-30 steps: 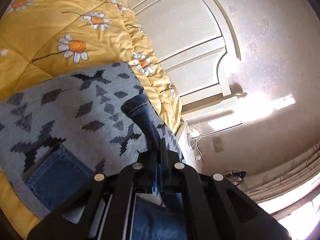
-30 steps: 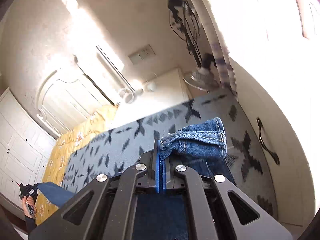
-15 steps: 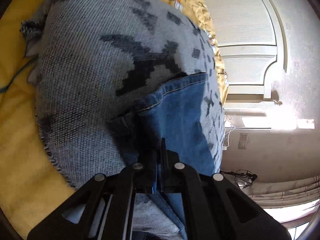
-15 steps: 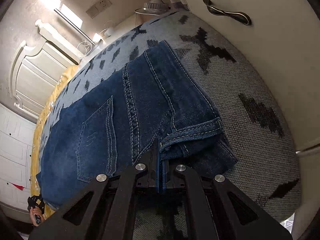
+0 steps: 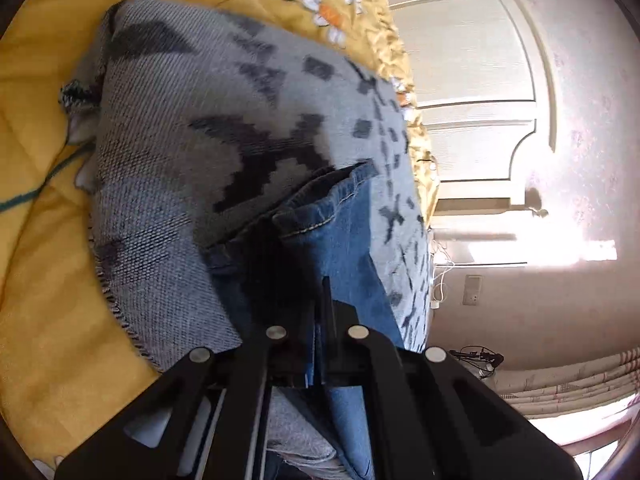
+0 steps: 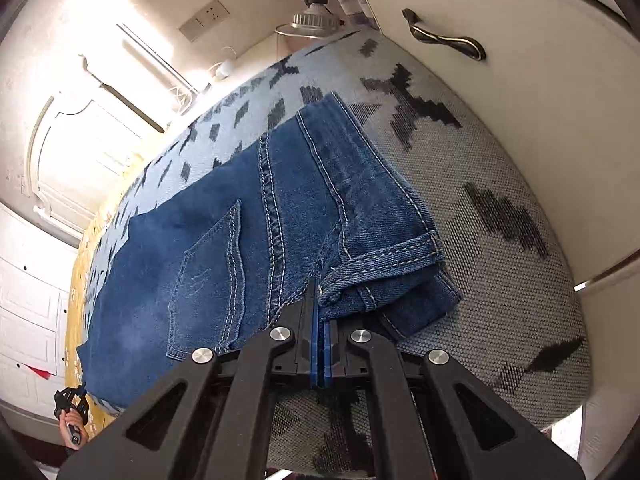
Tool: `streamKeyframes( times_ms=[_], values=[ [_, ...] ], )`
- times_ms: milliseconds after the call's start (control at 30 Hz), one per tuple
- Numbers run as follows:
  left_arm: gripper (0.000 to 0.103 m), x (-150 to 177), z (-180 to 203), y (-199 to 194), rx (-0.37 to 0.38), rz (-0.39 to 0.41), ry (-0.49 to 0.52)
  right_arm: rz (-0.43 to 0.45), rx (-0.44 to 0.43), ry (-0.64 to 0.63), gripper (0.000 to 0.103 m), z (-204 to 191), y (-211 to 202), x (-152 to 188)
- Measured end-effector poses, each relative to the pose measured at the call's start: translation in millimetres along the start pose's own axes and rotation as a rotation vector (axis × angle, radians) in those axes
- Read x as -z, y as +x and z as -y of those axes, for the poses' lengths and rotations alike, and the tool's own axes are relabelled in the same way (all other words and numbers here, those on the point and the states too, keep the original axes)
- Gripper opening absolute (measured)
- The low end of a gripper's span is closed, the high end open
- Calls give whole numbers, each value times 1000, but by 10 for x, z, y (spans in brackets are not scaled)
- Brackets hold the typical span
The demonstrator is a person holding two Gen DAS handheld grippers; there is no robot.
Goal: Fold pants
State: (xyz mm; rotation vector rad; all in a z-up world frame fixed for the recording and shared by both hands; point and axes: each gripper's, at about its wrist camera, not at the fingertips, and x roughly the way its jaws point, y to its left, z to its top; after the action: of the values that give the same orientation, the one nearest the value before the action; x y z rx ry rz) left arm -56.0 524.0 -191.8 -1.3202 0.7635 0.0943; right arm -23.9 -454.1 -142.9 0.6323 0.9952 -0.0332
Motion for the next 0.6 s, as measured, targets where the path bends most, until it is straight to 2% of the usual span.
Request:
streamKeyframes(
  times_ms=[100,167,233,367,433,533,600],
  values=[
    [1,34,-53,-48,-24,-1,4,45,-22,-37,1,-112,-231,-19],
    [1,25,-228,5,-32,-14,-38,30,13,-46,1,-78,-148,7],
    [1,22,-339,61,-48,-29,-71,-5,12,5,0,57,6,67],
    [1,8,-137,-40,-27,-3,-13,10,-9,4,0,31,-78,80],
    [1,15,-180,-3,-51,-6,-17,35,-19,-31,0,-66,-212,43],
    [1,46,-363,100,-63,-19,-54,9,48,-64,1,-72,-67,51],
    [2,68,-341,152,-49,-13,-27,-30,86,-61,1,4,120,98]
  ],
)
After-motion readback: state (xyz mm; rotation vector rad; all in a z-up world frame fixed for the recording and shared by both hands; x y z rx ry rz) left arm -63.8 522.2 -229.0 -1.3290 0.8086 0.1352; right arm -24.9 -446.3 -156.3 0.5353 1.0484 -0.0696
